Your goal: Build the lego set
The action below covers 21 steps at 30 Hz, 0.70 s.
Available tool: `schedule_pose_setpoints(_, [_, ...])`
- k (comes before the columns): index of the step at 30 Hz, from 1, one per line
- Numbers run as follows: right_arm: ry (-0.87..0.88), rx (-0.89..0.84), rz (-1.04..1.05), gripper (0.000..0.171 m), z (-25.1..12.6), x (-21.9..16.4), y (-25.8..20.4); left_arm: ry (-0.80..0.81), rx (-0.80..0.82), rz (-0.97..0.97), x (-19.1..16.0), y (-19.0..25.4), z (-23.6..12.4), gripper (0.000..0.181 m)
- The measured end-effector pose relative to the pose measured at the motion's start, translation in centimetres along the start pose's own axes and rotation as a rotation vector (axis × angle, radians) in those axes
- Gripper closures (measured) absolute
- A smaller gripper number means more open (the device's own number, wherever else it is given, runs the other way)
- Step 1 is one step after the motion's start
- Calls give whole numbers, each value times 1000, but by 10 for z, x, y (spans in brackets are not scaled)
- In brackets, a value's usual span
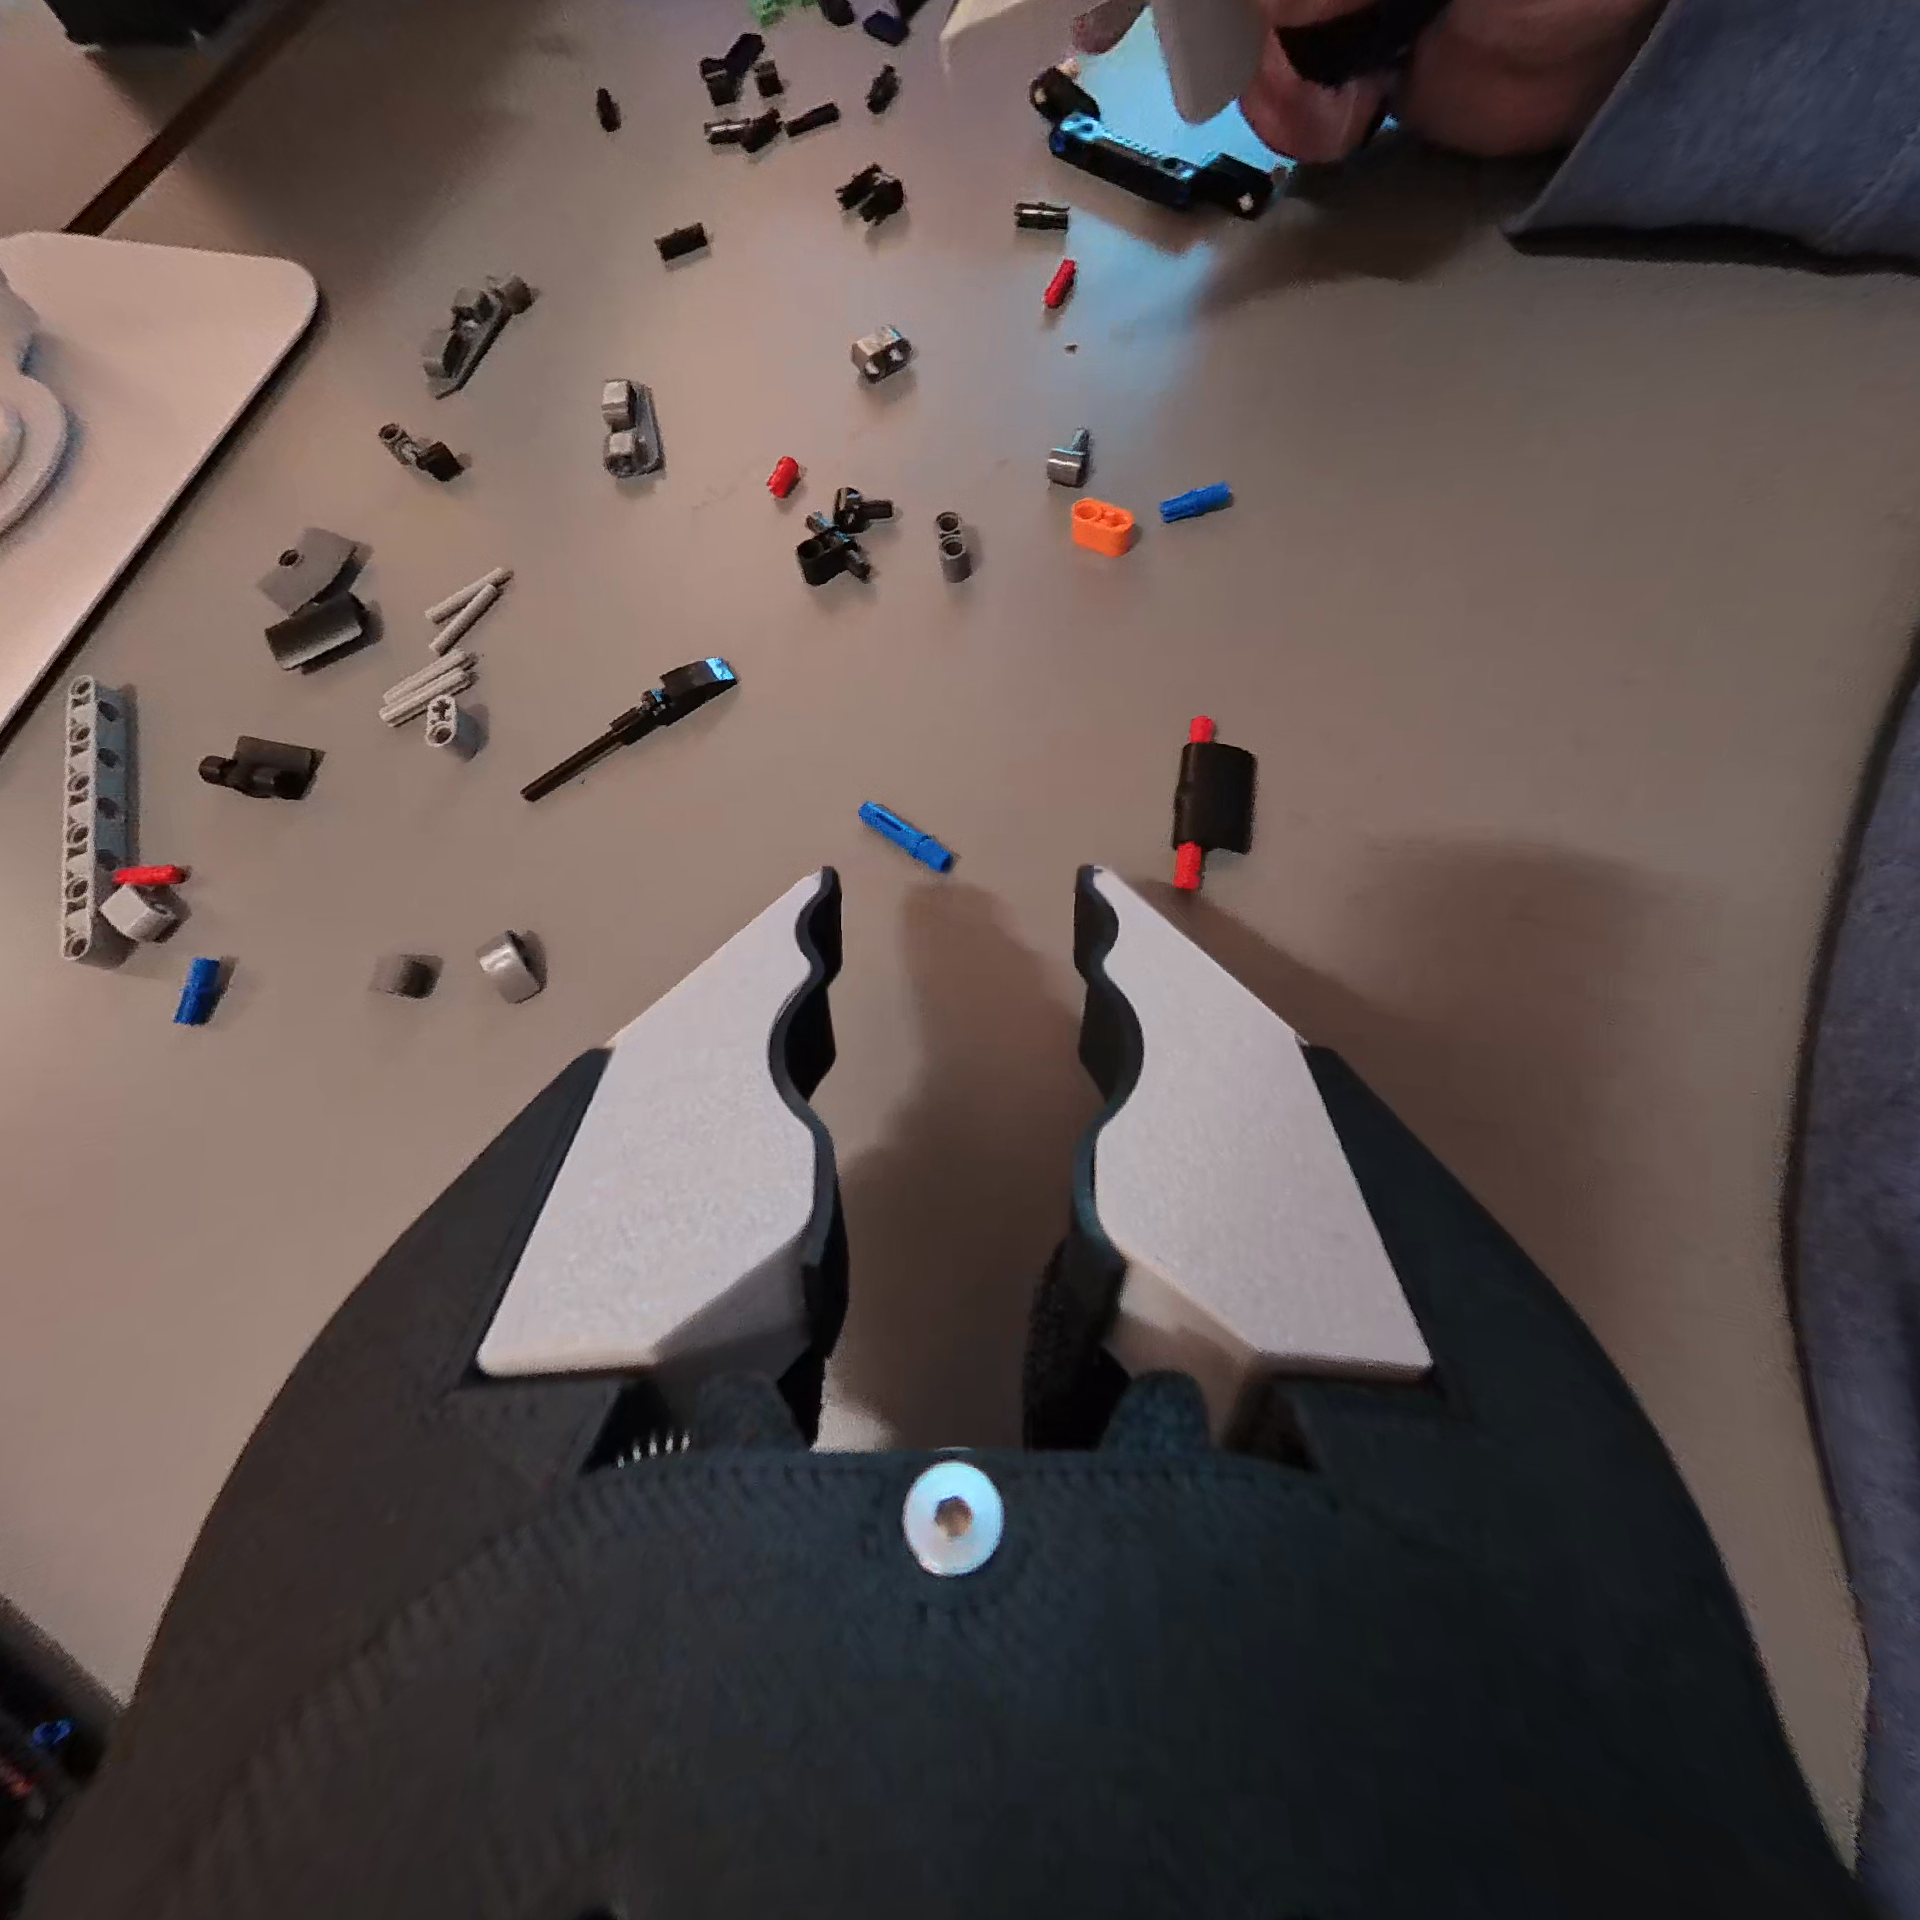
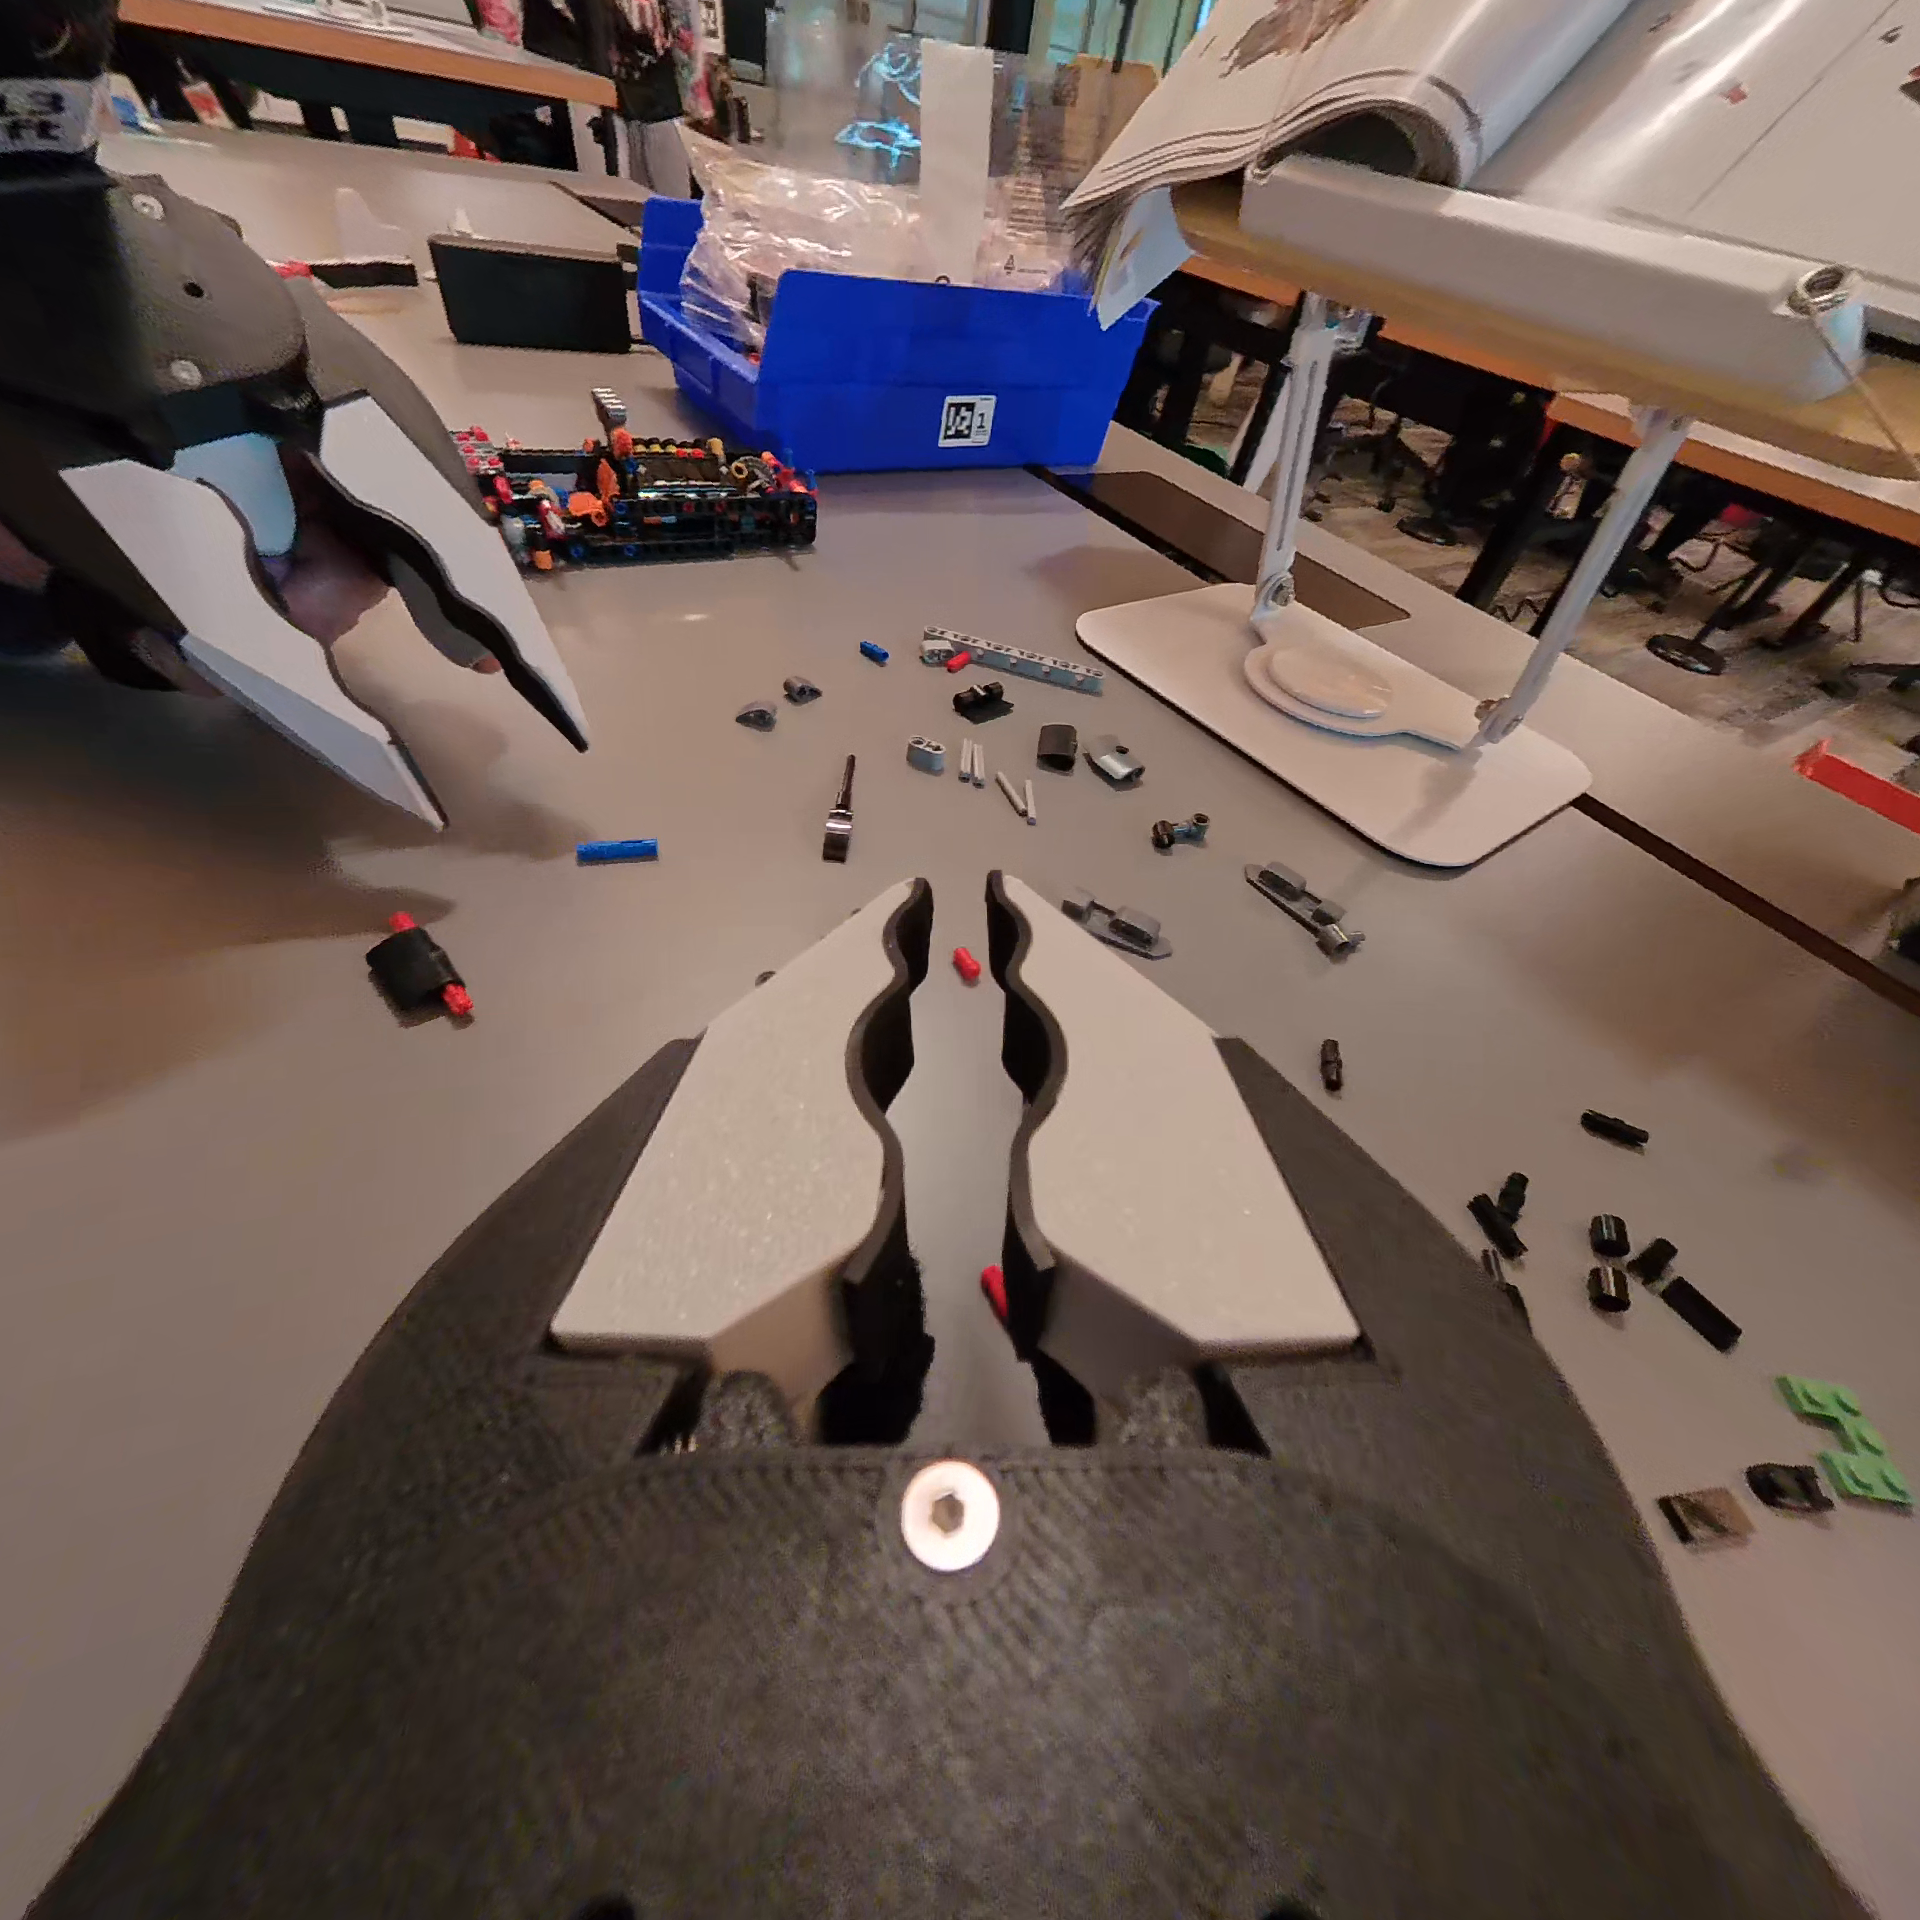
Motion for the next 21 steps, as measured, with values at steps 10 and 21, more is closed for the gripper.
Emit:
schedule_pose_setpoints(10, [-4, -44, 4, 162, -1, -1, 5, 24, 122, -72, -3, -30, -18, 139])
schedule_pose_setpoints(21, [-10, -43, -1, 162, -1, -1, 4, 18, 98, -91, -7, -27, -12, 141])
Point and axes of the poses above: each gripper's, where its closed fingertips meet, z out along the fingers, x out of its top, y = z × x across the jaws, the point moved 6 cm from there along -z, back along the fingers
